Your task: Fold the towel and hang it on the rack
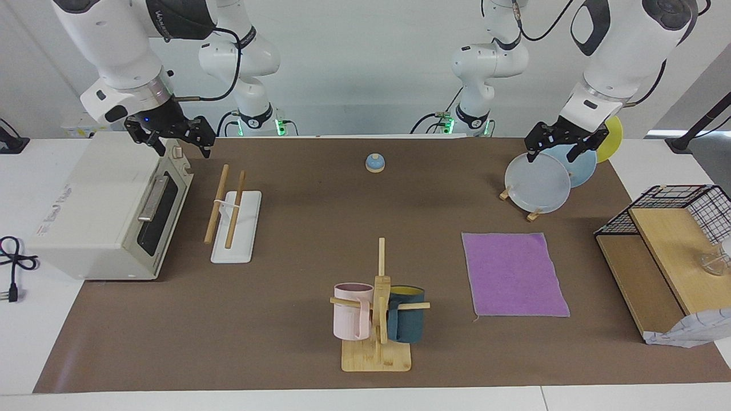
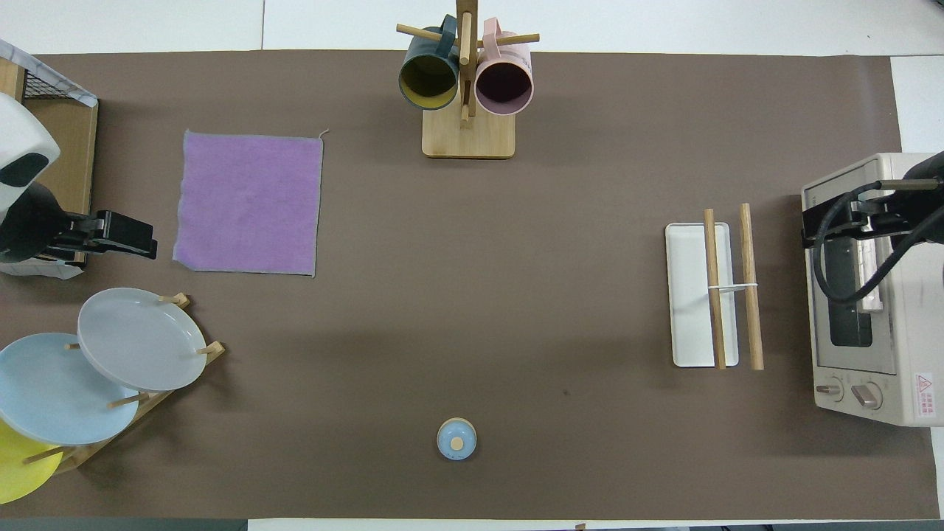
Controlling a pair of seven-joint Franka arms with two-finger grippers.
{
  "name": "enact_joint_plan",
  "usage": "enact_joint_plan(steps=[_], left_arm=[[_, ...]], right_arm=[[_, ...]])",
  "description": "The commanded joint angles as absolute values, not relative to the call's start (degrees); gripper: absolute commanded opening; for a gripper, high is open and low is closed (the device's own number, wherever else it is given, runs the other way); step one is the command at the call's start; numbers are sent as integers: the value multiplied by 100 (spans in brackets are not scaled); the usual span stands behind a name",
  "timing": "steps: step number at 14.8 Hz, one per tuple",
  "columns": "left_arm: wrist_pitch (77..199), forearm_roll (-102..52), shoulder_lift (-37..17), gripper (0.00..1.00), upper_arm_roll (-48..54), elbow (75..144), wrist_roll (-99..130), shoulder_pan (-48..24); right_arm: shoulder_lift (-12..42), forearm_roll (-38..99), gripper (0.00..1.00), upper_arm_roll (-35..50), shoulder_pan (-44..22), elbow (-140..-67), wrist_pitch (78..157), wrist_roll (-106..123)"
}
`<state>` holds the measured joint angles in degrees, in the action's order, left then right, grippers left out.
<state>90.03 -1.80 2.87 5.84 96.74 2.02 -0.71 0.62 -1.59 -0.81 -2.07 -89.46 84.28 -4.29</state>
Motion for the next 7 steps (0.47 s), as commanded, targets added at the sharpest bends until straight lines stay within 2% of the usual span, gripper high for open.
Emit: enact_joint_plan(steps=[1, 7], left_arm=[[8834, -79, 474, 100, 571, 9835, 123, -140], [8886, -79, 483, 100, 554, 9835, 158, 9]], right_arm=[[-26, -79, 100, -79, -167, -9018, 8385, -316], [-26, -79, 100, -79, -167, -9018, 8385, -316]])
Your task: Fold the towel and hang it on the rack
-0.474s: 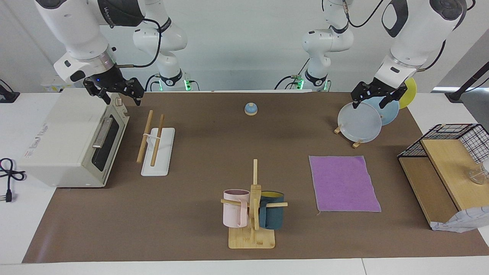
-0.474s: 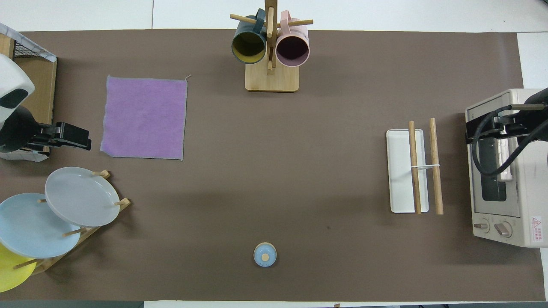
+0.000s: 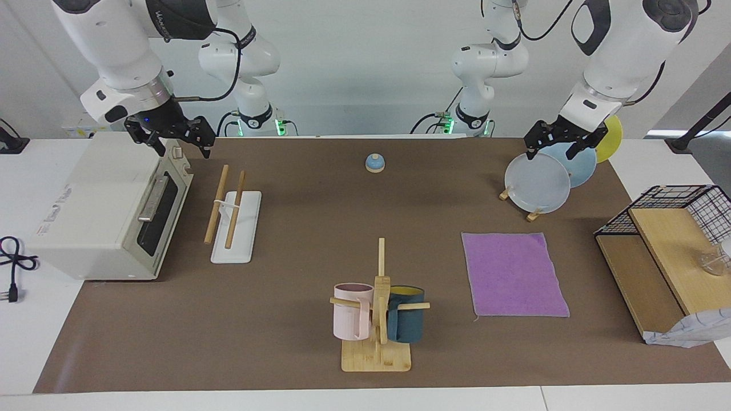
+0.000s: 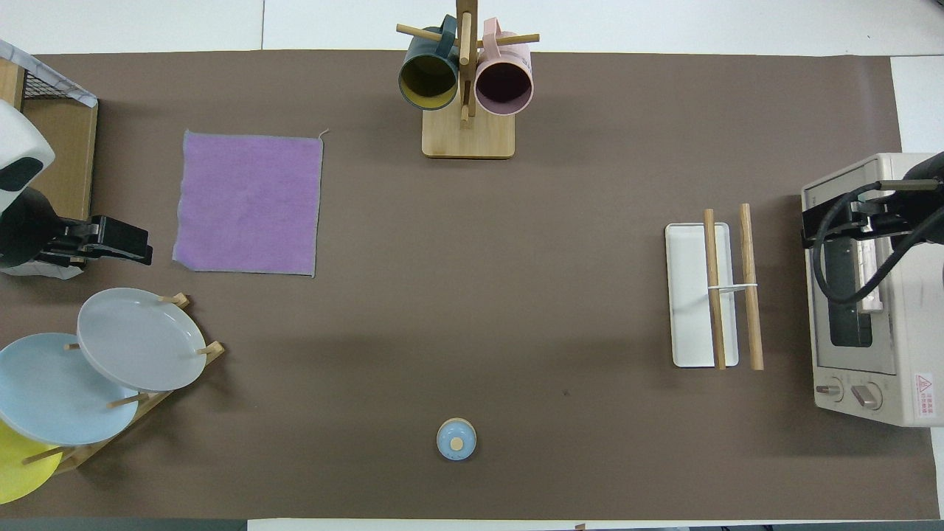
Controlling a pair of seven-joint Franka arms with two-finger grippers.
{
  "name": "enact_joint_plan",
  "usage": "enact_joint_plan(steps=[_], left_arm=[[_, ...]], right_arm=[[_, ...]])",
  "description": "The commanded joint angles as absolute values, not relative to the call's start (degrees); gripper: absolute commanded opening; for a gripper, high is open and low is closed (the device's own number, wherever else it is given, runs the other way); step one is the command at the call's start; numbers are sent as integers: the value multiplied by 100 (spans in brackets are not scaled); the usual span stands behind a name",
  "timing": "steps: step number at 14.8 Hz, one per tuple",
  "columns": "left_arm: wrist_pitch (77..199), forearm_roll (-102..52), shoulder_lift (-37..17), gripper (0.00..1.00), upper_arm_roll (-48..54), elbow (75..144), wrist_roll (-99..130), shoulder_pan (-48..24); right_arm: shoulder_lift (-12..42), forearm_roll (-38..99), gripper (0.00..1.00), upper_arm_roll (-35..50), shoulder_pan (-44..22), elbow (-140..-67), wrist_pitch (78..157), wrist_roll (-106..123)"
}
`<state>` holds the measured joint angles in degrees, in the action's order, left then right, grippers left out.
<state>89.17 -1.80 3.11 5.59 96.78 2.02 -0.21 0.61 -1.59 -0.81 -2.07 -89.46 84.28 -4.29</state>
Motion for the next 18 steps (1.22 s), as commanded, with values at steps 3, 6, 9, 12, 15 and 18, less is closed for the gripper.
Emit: enact_joint_plan(steps=[3, 6, 9, 12, 15, 18], left_arm=[[8895, -79, 483, 100, 554, 9861, 185, 9], [9209, -79, 614, 100, 545, 10193, 158, 96], [10193, -79, 651, 100, 554, 10844, 167, 237], [11028, -79, 82, 100, 545, 11092, 167, 404], [11924, -79, -744, 100, 554, 11162, 167, 720], [12672, -123, -1063, 100, 563, 11504, 202, 975]], right_arm=[[-26, -79, 100, -79, -167, -9018, 8385, -316], [-26, -79, 100, -79, -167, -9018, 8385, -316], [-26, -79, 100, -79, -167, -9018, 8385, -316], [-26, -79, 100, -88, -167, -9018, 8385, -316], [-26, -79, 100, -79, -167, -9018, 8385, -316], [-26, -79, 100, -79, -167, -9018, 8385, -316]])
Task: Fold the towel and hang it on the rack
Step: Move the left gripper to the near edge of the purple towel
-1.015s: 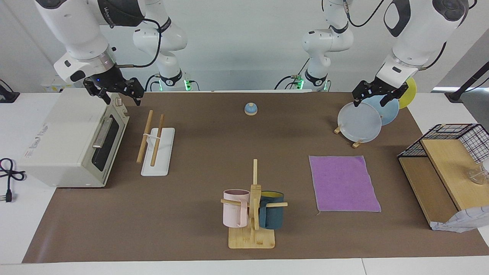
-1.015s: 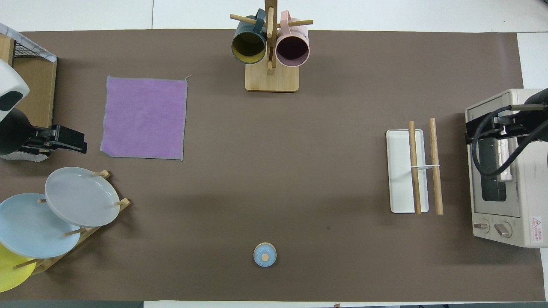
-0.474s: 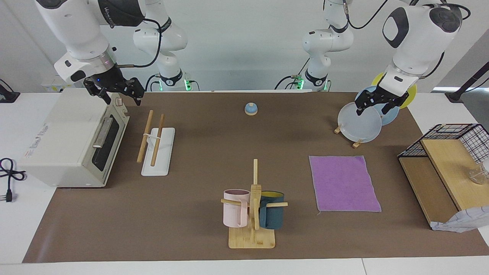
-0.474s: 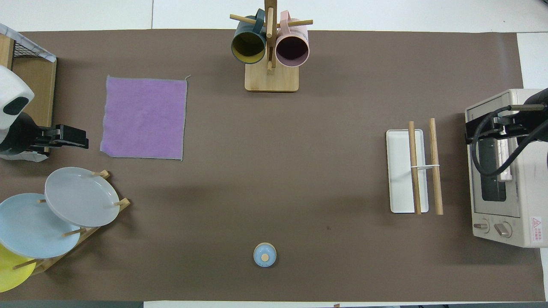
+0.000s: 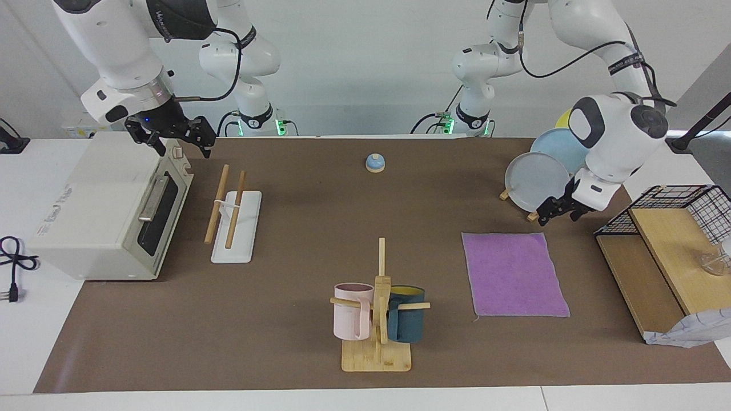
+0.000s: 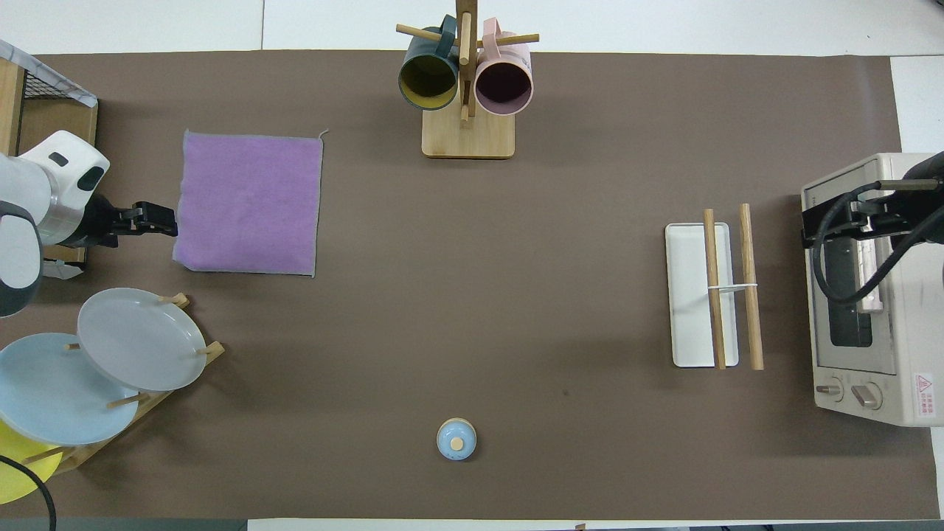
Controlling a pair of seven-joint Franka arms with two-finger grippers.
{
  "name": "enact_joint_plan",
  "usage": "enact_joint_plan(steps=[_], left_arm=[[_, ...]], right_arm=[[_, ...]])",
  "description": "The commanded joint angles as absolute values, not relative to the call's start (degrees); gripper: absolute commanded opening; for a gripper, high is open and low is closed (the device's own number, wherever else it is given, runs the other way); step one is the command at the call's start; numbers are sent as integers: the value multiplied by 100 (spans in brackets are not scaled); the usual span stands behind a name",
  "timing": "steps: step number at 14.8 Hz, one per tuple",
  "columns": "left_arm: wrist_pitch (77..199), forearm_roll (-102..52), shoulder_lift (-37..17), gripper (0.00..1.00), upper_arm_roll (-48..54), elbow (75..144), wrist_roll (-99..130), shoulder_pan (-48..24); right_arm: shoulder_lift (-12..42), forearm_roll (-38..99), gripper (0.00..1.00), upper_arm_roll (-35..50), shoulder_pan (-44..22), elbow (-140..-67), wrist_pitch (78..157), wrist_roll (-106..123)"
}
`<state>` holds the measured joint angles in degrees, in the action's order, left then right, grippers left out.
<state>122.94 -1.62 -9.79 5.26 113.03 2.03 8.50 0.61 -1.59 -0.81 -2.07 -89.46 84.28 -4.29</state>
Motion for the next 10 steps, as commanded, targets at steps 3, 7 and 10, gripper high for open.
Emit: enact_joint_plan(steps=[3, 7, 10], left_arm=[[12867, -123, -1309, 99, 563, 11549, 202, 984], [12876, -141, -1424, 89, 563, 11566, 220, 984], [12902, -149, -1476, 80, 563, 11628, 386, 976]], right_arm=[[-26, -79, 100, -79, -167, -9018, 8385, -316], [-26, -79, 100, -79, -167, -9018, 8385, -316], [-26, -79, 100, -79, -167, -9018, 8385, -316]])
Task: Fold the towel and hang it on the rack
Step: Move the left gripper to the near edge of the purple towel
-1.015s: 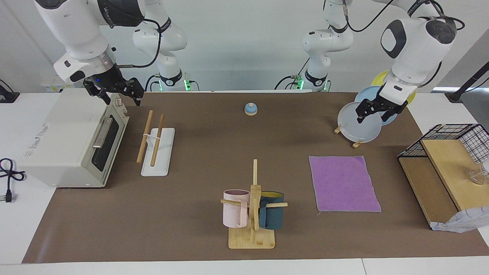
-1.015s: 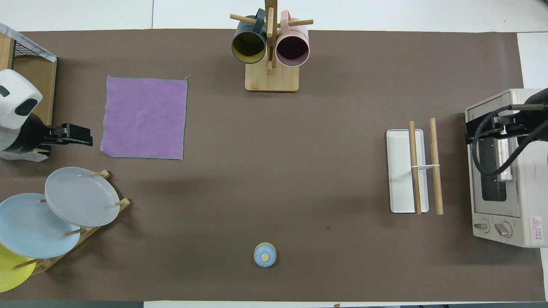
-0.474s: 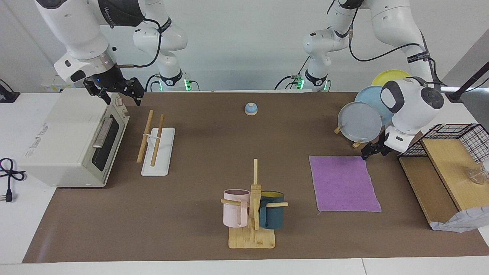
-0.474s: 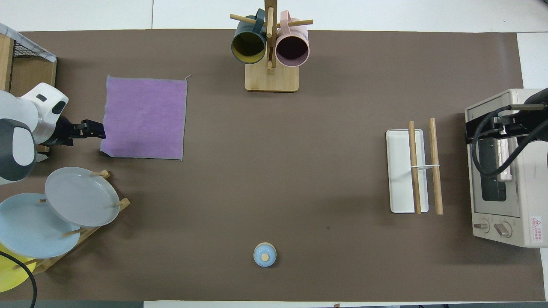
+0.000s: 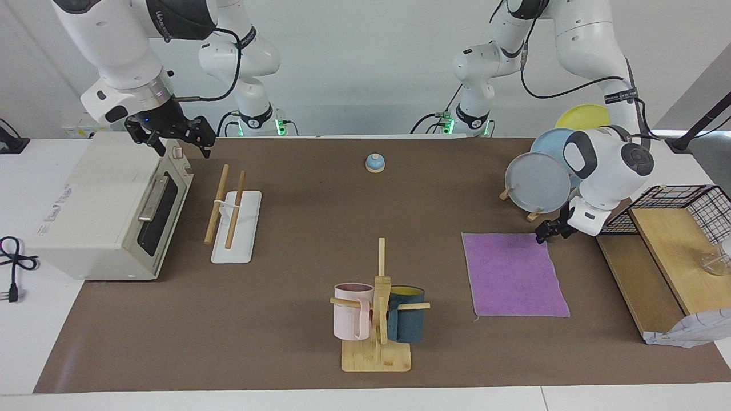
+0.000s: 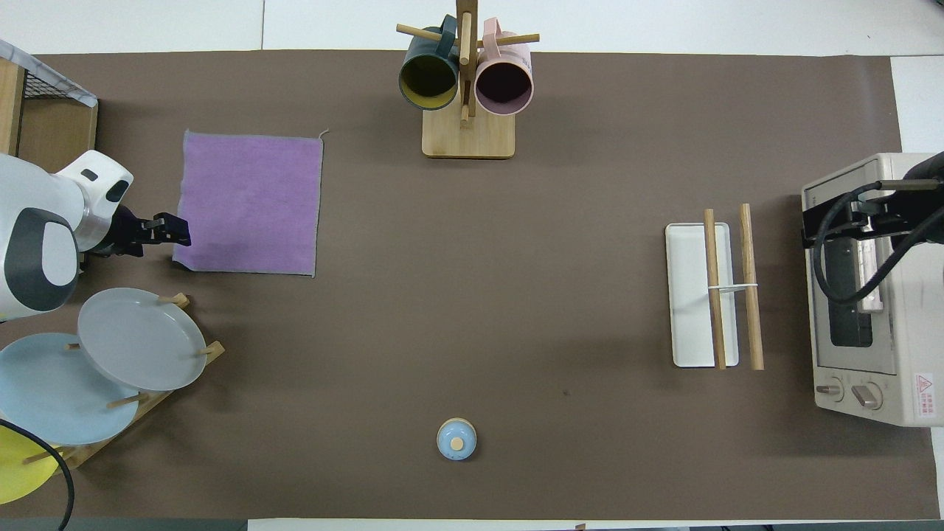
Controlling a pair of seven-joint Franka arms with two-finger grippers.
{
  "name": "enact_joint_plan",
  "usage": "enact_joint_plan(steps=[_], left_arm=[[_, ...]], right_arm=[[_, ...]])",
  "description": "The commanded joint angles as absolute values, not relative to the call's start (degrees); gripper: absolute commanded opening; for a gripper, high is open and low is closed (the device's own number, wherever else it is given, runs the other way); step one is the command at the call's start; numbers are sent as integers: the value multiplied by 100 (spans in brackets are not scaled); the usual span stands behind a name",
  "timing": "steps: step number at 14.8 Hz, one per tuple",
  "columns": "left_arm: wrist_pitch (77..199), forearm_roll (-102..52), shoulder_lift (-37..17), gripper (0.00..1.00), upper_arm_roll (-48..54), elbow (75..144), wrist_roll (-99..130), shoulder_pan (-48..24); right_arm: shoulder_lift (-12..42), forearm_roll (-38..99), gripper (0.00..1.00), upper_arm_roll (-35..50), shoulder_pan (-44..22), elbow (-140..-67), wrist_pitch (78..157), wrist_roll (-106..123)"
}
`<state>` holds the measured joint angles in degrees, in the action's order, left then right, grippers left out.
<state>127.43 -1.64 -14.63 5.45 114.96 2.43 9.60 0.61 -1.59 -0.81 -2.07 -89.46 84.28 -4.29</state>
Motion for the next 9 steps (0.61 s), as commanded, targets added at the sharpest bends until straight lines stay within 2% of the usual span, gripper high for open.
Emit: enact_joint_plan(steps=[1, 5, 9], left_arm=[[12920, -158, -1572, 80, 563, 11628, 448, 967], [12929, -411, -1608, 72, 563, 11628, 501, 967], [12964, -483, -1626, 57, 563, 11619, 501, 967]], right_arm=[[-26, -79, 100, -79, -167, -9018, 8385, -316], [-26, -79, 100, -79, -167, -9018, 8385, -316], [-26, -79, 100, -79, -167, -9018, 8385, -316]])
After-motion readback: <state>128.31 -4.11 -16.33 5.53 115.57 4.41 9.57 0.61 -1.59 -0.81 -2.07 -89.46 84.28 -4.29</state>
